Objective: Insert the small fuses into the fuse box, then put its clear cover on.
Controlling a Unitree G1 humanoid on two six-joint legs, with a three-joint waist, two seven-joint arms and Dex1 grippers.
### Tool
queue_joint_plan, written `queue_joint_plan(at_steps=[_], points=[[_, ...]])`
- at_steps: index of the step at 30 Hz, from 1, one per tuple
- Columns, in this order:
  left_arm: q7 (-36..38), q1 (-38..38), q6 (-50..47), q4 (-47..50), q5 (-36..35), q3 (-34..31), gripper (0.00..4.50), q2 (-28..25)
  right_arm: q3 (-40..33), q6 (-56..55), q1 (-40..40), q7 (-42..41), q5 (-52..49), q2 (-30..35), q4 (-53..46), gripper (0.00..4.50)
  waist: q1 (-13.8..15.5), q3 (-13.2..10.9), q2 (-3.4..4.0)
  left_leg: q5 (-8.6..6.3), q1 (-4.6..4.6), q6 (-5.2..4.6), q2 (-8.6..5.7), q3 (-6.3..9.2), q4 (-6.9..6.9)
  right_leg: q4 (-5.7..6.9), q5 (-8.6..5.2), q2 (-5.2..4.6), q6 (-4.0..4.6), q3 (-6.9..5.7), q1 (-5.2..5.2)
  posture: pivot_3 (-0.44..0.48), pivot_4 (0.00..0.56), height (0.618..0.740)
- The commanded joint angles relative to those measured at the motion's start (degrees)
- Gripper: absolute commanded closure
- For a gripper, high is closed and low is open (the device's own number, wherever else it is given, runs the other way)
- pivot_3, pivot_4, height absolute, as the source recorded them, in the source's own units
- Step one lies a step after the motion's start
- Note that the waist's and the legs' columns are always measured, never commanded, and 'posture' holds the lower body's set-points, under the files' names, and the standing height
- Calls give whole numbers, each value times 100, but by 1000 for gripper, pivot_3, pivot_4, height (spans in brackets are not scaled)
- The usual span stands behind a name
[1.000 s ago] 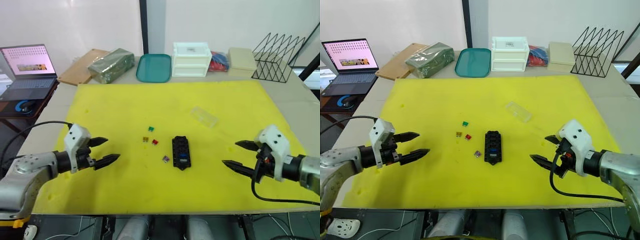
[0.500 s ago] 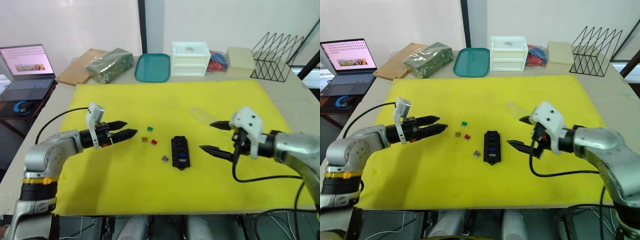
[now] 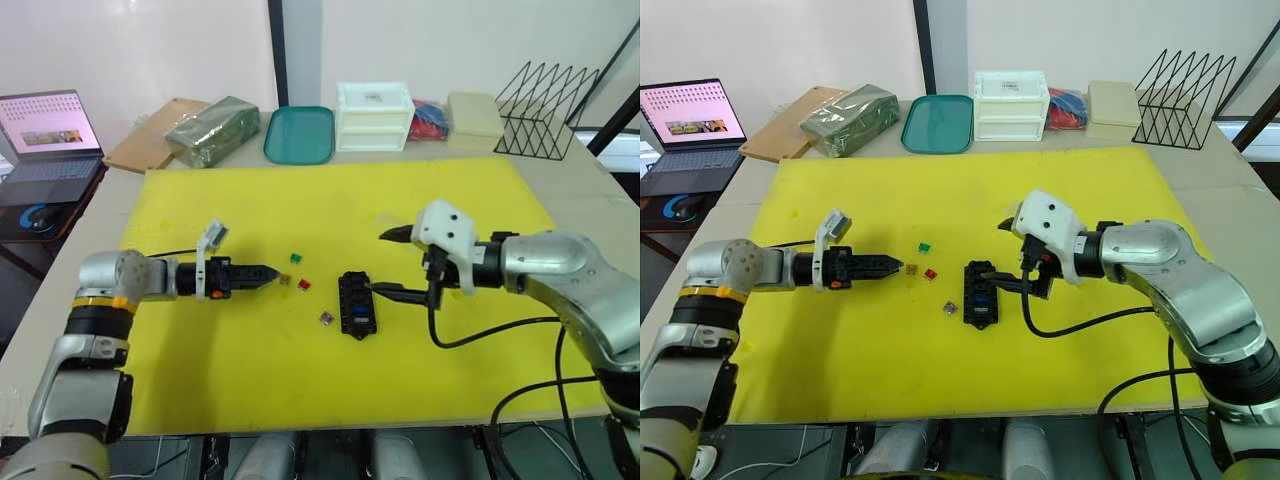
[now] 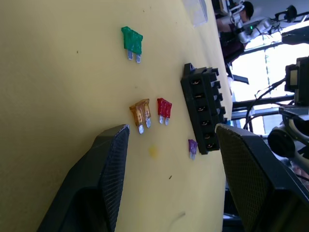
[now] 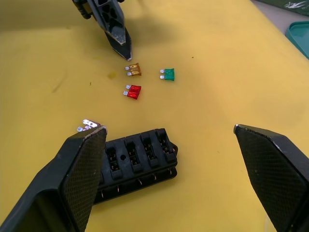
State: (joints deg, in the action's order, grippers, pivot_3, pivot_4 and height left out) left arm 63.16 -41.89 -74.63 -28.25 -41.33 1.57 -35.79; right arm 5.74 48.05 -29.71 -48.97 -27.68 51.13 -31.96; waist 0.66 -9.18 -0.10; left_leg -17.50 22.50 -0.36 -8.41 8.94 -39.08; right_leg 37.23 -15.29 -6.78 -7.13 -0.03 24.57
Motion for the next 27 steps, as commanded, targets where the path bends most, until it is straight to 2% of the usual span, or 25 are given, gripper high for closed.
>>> queue_joint_plan(at_steps=[1,13,21,24,27], points=[[76,-134,36,-136,177,105,1579,-5,-56,-36,-114,-7,44,48,-132,0,0,0,0,0,0,0,0,0,0,0,0,0,0,0,0,0,150,740],[144,-231,242,-342,479,217,1579,497,31,45,-34,32,152,120,-275,0,32,1,0,0,0,0,-5,1,-5,1,0,-3,0,0,-5,0,150,740],[161,-210,337,-399,614,193,1579,644,26,116,45,46,197,134,-374,0,43,2,0,0,-1,-1,-7,3,-8,2,0,-4,0,0,-8,0,150,740],[172,-189,339,-385,649,186,2178,657,30,135,57,46,222,144,-387,0,41,2,-1,0,-1,-1,-7,3,-8,2,0,-4,0,0,-8,0,150,740],[217,-104,410,-315,723,245,3183,577,40,126,71,27,252,160,-386,0,20,2,-1,0,-1,-1,-7,3,-8,2,0,-4,0,0,-6,0,150,740]])
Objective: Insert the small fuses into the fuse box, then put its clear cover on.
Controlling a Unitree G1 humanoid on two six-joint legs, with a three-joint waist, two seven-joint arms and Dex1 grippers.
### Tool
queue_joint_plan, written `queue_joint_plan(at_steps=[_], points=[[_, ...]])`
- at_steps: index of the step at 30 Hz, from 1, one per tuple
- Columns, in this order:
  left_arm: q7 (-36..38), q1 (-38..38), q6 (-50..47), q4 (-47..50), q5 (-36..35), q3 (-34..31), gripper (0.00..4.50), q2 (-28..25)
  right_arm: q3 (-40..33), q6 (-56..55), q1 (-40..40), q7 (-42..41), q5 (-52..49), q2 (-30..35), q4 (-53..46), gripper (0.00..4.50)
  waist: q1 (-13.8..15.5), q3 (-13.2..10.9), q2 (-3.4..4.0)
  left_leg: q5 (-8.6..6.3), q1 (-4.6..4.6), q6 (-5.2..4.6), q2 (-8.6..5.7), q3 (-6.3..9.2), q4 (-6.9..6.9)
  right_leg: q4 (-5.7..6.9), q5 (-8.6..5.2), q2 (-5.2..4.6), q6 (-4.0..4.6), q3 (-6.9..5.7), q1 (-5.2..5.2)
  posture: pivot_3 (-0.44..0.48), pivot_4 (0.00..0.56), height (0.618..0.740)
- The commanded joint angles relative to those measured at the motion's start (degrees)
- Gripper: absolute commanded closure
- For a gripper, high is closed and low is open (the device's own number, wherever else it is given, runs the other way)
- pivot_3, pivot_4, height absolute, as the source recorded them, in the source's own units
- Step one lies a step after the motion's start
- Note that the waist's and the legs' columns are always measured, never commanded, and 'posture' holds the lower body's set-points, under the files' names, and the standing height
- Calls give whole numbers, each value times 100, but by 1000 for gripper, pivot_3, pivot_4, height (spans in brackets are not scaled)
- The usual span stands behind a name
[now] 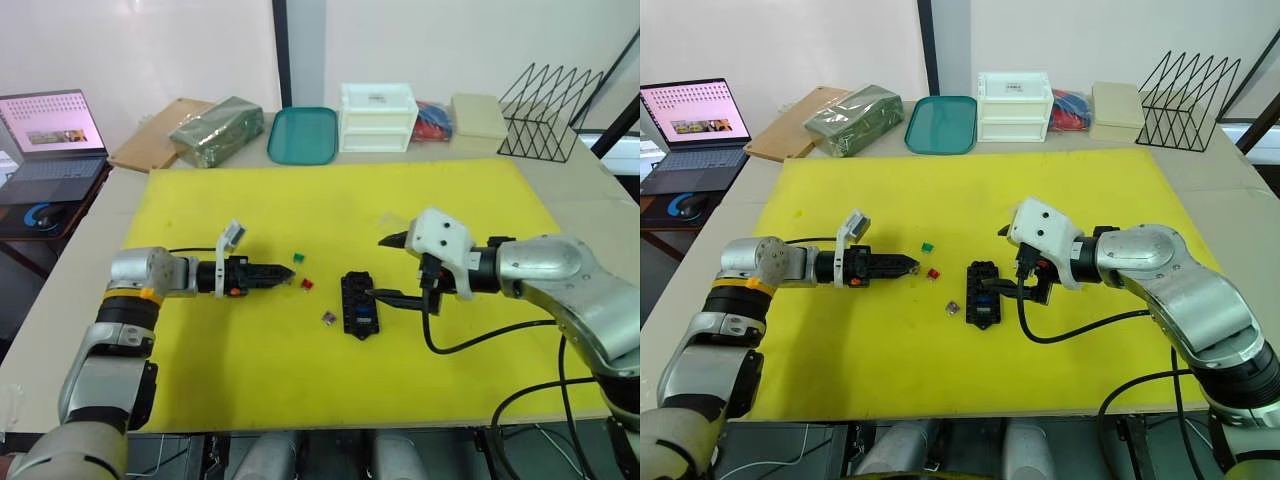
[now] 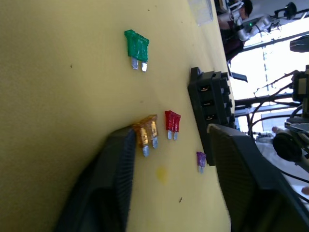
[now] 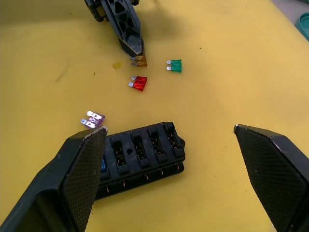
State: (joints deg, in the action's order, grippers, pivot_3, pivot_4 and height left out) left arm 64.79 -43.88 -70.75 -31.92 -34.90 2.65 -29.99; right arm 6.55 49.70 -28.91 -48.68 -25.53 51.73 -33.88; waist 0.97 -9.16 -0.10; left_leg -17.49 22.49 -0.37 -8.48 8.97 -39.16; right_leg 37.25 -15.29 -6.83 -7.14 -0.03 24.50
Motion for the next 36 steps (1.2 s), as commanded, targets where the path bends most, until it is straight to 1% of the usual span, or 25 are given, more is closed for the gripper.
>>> queue_joint_plan(at_steps=[1,3,4,11,14,16,19,22,25,29,32,35,36], points=[[70,122,44,69,107,154,3557,-31,-36,-48,-6,-11,52,106,-192,0,-21,0,0,0,0,0,0,0,1,0,0,0,0,0,0,0,150,740],[96,144,69,74,148,171,4232,-60,-21,-64,-15,-23,77,106,-175,0,-22,0,0,0,0,0,1,0,2,0,0,1,0,0,1,0,150,740],[107,156,79,91,162,184,4493,-72,-10,-78,-19,-29,94,105,-163,0,-24,0,1,0,-1,0,1,0,2,1,0,1,0,0,2,0,150,740],[275,165,223,302,155,189,4493,-153,50,-124,-87,-52,161,66,-101,0,-26,1,1,0,-1,0,2,0,2,1,0,1,0,1,2,0,150,740],[638,420,1011,1078,70,36,4493,-254,-73,111,-180,-73,-81,-22,-117,0,-36,0,1,0,0,0,2,-1,3,1,0,1,0,2,4,0,150,740],[819,576,1303,1527,-12,-19,4493,-314,-170,316,-244,-73,-293,-87,-133,0,-32,0,0,0,1,0,5,-2,4,0,0,1,0,3,5,0,150,740],[1121,975,1884,2863,-396,-253,4493,-270,-678,1557,-624,71,-1408,-492,-104,0,-32,0,0,0,3,1,6,-3,4,-2,0,-1,0,4,5,0,150,740],[1011,1186,2204,3649,-490,-245,4493,-162,-1199,2532,-975,277,-2331,-880,53,0,-19,0,0,0,2,1,7,-1,4,-5,0,-1,1,3,3,0,150,740],[852,1363,2584,4196,-431,-148,4493,-35,-1627,3236,-1235,603,-2918,-1213,253,0,-23,0,0,0,1,0,6,-1,4,-7,0,-1,1,3,-2,0,150,740],[655,1470,2856,4533,-359,-36,4493,59,-1751,3556,-1342,859,-3251,-1286,287,0,-23,0,0,0,1,0,6,-1,6,-6,0,-1,1,3,-1,0,150,740],[475,1477,2906,4704,-404,6,4500,127,-1815,3704,-1382,996,-3511,-1349,347,658,-29,0,0,0,0,0,6,-3,6,-6,0,-1,0,3,-1,0,150,740],[428,1451,2997,4750,-385,65,4500,123,-1760,3777,-1410,1103,-3684,-1349,360,1655,-27,0,0,0,0,0,7,-2,6,-5,0,-1,0,3,0,0,150,740],[425,1446,3025,4736,-382,78,4500,117,-1744,3785,-1422,1143,-3728,-1355,375,1655,-27,0,0,0,0,0,6,-3,6,-5,0,-1,1,3,0,0,150,740]])
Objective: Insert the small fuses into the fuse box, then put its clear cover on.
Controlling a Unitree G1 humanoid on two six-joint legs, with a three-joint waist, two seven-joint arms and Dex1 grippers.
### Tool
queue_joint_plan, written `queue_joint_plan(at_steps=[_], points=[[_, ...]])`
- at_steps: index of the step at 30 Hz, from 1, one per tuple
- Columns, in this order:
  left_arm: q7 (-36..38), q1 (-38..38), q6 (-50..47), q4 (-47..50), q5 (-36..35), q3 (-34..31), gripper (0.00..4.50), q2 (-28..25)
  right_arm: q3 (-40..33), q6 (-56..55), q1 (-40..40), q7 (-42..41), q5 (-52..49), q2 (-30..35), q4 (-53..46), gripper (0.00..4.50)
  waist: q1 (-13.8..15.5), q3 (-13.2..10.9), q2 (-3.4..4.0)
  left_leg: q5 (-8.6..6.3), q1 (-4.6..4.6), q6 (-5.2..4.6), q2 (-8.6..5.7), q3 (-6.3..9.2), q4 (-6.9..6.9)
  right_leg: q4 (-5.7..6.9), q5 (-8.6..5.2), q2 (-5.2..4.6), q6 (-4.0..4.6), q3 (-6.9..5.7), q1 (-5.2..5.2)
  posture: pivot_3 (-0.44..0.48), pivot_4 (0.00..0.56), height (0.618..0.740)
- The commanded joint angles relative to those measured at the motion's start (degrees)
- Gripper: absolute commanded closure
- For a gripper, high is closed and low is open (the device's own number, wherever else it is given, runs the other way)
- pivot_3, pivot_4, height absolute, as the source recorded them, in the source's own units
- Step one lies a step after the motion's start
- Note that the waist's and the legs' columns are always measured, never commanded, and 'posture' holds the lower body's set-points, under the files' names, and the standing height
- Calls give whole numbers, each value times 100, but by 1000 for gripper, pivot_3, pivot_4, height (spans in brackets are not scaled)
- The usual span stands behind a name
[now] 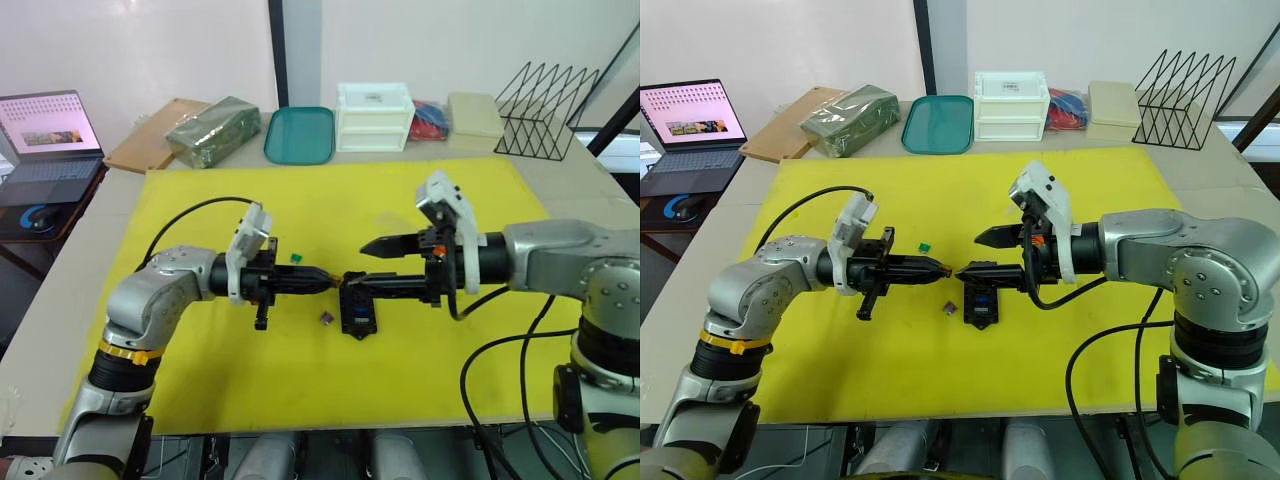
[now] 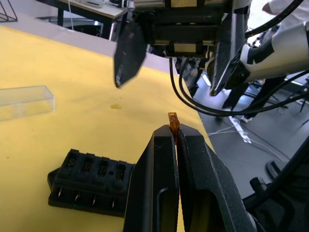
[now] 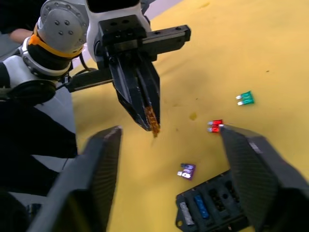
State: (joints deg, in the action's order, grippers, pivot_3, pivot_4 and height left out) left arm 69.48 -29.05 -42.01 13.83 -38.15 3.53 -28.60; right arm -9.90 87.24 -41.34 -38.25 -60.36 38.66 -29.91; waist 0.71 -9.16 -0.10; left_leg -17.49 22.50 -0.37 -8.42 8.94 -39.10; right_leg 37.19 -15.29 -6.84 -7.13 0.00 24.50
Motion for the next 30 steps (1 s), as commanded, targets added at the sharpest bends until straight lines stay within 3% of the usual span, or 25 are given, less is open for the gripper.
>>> queue_joint_plan(at_steps=[1,6,9,11,28,30], points=[[-50,-40,169,151,-61,-1,4500,-25,-89,33,-187,138,-289,-50,-10,1655,0,0,0,0,0,0,0,0,0,0,0,0,0,0,0,0,150,740],[-69,-82,236,85,-59,41,4500,-37,-12,-9,-197,272,-432,-36,45,1655,0,0,0,0,0,0,0,0,0,0,0,1,0,-1,0,0,150,740],[-73,-96,238,82,-67,49,4500,-50,34,-42,-187,331,-502,-23,36,2194,-1,0,0,0,0,0,0,0,0,0,0,1,0,-1,0,0,150,740],[-65,-106,248,71,-58,59,4500,-55,72,-61,-191,374,-520,-13,31,2830,0,0,0,0,0,0,0,0,0,0,0,1,0,-1,0,0,150,740],[-110,-145,220,88,-91,103,4500,-42,360,-319,-212,509,-532,76,24,2830,-1,0,0,0,0,0,0,1,0,0,0,1,0,-1,0,0,150,740],[-141,-148,217,85,-94,102,4500,-35,404,-340,-185,520,-528,95,-3,3153,0,0,0,0,0,0,0,1,0,0,0,1,0,-1,0,0,150,740]])
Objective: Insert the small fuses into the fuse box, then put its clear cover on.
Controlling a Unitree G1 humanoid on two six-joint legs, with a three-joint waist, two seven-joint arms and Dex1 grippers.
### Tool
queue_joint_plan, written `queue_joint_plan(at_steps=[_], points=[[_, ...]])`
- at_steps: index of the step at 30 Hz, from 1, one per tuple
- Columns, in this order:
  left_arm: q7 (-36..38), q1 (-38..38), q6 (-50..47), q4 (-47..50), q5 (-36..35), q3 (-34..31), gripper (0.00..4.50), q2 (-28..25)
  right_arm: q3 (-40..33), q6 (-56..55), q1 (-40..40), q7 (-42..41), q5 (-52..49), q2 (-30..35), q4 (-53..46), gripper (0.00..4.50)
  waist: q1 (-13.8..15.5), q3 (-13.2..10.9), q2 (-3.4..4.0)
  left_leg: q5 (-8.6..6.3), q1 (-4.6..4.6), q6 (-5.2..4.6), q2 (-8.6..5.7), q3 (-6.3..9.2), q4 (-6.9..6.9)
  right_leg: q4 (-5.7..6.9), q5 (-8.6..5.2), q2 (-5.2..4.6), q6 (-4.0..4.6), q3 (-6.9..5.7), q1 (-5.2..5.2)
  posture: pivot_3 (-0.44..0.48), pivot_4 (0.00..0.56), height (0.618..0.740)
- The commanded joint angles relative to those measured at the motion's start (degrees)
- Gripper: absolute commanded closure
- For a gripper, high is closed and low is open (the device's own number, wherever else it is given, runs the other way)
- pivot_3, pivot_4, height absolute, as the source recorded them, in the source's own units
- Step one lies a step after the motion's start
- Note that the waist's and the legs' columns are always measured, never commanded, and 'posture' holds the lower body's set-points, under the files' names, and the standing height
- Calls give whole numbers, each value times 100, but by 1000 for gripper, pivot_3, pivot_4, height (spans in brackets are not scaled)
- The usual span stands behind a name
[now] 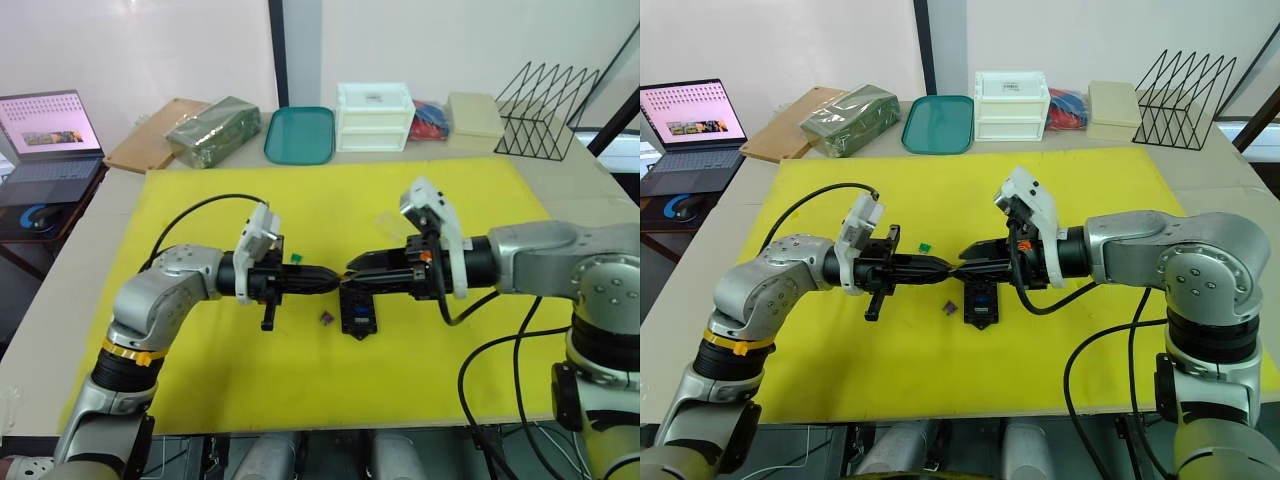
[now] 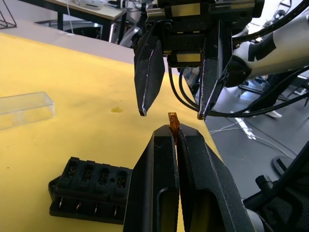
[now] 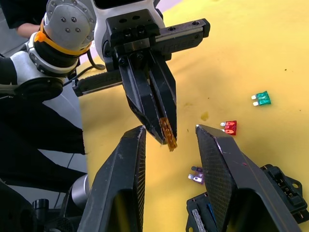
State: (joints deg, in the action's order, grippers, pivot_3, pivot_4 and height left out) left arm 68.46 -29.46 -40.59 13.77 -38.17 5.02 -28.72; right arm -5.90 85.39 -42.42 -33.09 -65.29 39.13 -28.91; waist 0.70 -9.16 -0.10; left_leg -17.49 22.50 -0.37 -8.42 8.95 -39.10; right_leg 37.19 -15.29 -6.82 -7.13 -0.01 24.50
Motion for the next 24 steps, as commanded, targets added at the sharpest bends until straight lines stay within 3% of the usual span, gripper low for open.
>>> queue_joint_plan(at_steps=[1,20,24], points=[[-48,-107,74,89,-94,-48,4500,-21,20,-165,-71,7,-37,59,-109,3153,1,0,0,0,0,0,0,0,0,0,0,0,0,0,0,0,150,740],[-88,-125,109,63,-74,-50,4500,-32,146,-322,24,12,-39,213,-123,3153,2,0,0,0,0,0,0,0,1,0,0,0,0,0,0,0,150,740],[-113,-112,108,78,-78,-49,4500,-31,187,-361,26,4,-28,211,-121,4059,4,0,0,0,0,0,0,0,0,-1,0,0,0,0,0,0,150,740]])
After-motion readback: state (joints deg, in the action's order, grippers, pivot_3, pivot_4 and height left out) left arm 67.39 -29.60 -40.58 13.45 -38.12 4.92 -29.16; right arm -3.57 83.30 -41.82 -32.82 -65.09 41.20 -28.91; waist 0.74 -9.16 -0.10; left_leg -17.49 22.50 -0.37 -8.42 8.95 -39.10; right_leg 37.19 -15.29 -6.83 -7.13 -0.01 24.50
